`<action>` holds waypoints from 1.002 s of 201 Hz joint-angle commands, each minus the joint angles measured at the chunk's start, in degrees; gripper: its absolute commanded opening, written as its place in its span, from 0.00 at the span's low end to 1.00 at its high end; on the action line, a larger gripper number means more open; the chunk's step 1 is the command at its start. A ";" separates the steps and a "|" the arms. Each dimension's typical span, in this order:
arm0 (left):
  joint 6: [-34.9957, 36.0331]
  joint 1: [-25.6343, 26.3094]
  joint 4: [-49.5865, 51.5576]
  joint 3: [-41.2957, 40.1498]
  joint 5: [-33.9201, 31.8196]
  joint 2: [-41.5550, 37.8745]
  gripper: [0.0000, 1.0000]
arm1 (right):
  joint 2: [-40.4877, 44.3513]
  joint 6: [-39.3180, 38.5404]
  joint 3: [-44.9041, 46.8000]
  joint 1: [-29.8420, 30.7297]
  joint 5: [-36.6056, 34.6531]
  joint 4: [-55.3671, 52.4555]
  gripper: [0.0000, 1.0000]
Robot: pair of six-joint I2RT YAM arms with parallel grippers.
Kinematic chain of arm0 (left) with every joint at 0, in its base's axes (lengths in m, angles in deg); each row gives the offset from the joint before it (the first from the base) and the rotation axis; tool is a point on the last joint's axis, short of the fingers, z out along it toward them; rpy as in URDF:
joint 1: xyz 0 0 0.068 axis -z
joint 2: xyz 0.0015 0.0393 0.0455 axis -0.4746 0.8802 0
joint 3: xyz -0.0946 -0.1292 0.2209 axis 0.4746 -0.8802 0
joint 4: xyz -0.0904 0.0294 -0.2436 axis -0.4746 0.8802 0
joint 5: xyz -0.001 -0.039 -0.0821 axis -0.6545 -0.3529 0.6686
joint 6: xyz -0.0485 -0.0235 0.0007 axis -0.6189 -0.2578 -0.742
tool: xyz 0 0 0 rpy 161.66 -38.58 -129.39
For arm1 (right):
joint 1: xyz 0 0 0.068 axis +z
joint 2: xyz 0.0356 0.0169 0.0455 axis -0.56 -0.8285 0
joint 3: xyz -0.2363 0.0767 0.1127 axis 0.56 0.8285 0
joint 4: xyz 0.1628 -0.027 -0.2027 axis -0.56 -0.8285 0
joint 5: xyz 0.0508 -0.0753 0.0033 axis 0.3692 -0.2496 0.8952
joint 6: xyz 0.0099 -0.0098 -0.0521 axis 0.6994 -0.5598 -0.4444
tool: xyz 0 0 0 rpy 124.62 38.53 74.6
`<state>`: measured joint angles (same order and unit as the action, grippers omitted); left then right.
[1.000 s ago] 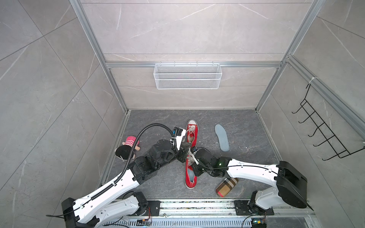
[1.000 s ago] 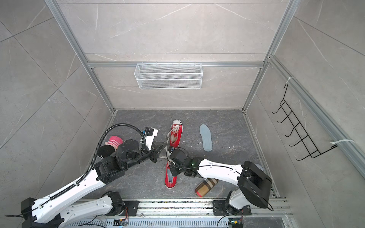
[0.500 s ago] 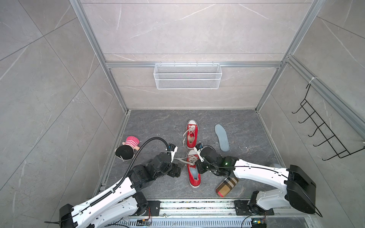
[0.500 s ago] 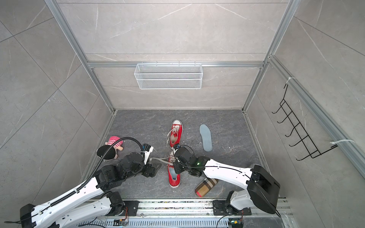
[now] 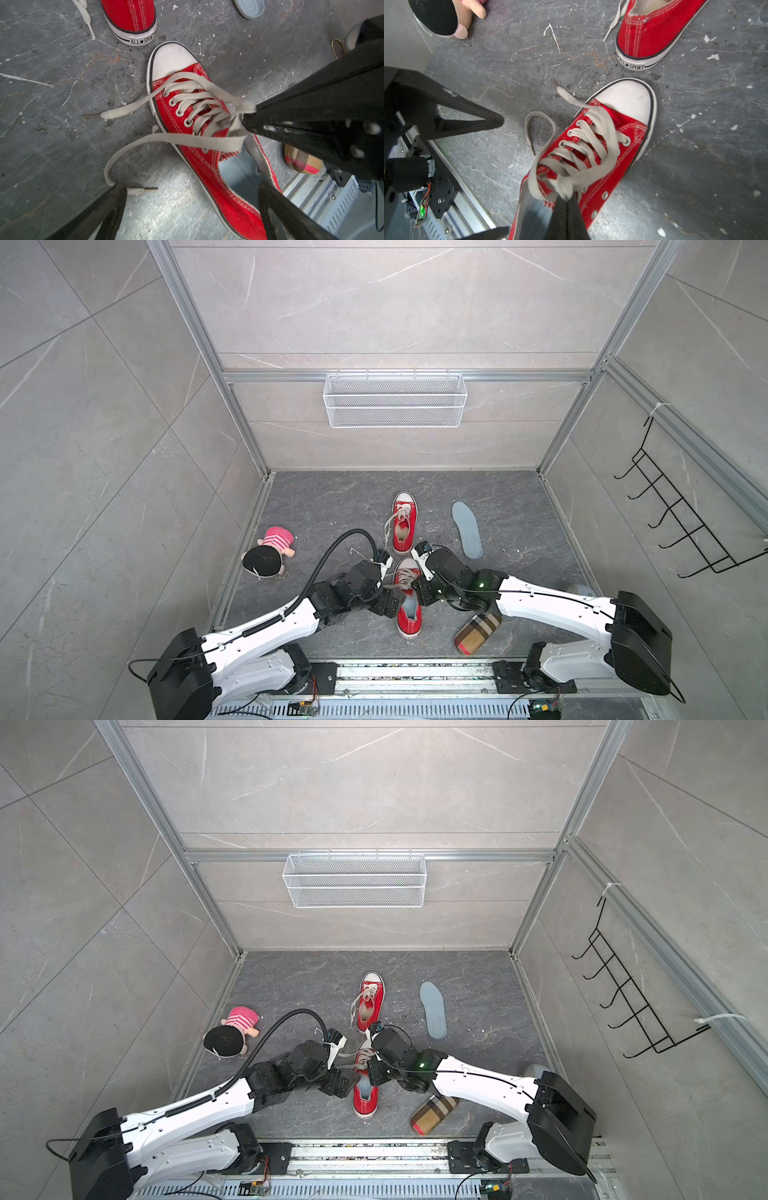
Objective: Remove the insole from the shoe
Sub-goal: Untie the shoelace on the shoe.
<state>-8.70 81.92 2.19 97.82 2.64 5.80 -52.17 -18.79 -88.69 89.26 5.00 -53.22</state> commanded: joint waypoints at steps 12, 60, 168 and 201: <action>2.48 -0.06 -6.01 2.81 -0.09 4.29 0.96 | 1.67 0.90 -0.11 -0.09 0.61 1.21 0.00; 2.87 -0.06 -8.91 3.55 -2.71 7.84 0.92 | 1.58 0.91 0.28 -0.07 1.33 1.20 0.00; -7.40 1.96 -12.14 -4.37 -30.41 6.92 0.93 | 5.40 8.01 2.87 -2.39 -3.96 -10.95 0.00; -10.06 1.96 -11.62 -4.64 -31.41 8.57 0.92 | 4.44 11.38 5.25 -5.24 -4.38 -15.09 0.00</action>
<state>-14.93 85.20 -12.04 94.20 -18.23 13.69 -48.34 -11.40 -85.78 86.02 3.92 -59.06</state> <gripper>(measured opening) 0.923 0.044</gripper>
